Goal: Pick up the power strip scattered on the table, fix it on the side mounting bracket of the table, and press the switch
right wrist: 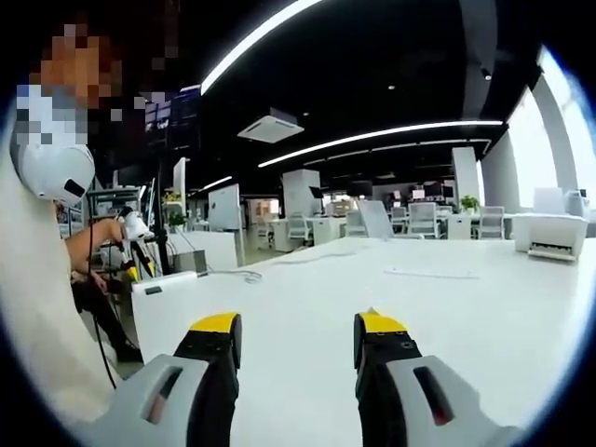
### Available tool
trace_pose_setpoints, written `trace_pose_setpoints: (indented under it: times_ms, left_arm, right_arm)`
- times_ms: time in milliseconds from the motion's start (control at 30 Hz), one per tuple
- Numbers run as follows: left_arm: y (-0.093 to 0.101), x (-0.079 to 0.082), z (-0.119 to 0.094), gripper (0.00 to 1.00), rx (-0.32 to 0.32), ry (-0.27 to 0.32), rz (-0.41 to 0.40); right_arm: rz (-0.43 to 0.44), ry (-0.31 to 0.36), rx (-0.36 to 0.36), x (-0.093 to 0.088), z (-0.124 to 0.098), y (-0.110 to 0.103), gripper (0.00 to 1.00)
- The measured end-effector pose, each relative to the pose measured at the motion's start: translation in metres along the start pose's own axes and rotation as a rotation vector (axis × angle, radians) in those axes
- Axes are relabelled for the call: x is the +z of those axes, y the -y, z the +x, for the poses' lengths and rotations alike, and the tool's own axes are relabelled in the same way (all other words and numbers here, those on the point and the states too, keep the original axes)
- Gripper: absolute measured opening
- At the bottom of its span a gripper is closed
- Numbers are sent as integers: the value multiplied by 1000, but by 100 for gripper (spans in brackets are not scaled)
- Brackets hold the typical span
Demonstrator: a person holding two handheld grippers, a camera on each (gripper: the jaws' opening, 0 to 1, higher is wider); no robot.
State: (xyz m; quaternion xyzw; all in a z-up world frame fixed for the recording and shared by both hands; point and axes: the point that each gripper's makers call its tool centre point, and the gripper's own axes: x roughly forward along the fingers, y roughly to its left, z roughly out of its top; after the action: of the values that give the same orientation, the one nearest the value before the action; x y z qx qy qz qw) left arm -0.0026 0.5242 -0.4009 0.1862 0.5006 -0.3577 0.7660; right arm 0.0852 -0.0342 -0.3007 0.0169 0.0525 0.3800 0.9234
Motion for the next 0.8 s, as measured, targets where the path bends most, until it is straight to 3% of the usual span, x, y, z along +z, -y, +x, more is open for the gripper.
trace_pose_setpoints:
  times_ms: [433, 533, 800]
  left_arm:
    - [1, 1, 3, 48, -20, -32, -3]
    - [-4, 2, 4, 45, 0, -42, -52]
    - [-2, 0, 4, 45, -19, -77, -4]
  right_arm:
    - [-1, -7, 11, -1, 6, -6, 44]
    - [0, -10, 15, -2, 9, -8, 44]
    - [7, -13, 37, -3, 19, -10, 44]
